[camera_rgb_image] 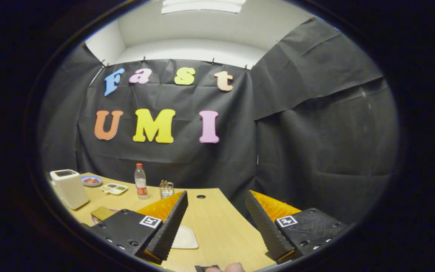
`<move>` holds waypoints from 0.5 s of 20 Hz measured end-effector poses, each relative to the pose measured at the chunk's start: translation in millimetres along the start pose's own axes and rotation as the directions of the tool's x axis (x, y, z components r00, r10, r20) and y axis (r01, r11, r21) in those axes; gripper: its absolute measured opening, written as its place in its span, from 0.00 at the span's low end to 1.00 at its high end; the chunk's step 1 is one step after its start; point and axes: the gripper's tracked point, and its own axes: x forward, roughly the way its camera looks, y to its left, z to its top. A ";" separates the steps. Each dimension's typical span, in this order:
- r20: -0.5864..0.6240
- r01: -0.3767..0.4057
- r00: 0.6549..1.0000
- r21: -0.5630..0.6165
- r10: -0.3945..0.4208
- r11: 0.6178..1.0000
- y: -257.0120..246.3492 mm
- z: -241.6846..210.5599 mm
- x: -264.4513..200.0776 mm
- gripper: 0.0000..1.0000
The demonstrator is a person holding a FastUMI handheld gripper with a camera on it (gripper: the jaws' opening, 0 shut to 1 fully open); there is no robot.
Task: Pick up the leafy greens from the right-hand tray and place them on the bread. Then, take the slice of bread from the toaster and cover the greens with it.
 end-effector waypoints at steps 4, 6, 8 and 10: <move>0.011 -0.021 1.000 0.004 0.021 1.000 22.8 8.3 -13.8 0.94; 0.020 -0.026 0.999 -0.004 0.026 1.000 33.3 12.8 -22.4 0.94; 0.029 -0.034 0.999 -0.019 0.035 0.999 44.3 16.5 -31.3 0.94; 0.036 -0.049 0.998 -0.027 0.050 0.998 55.4 19.0 -38.8 0.94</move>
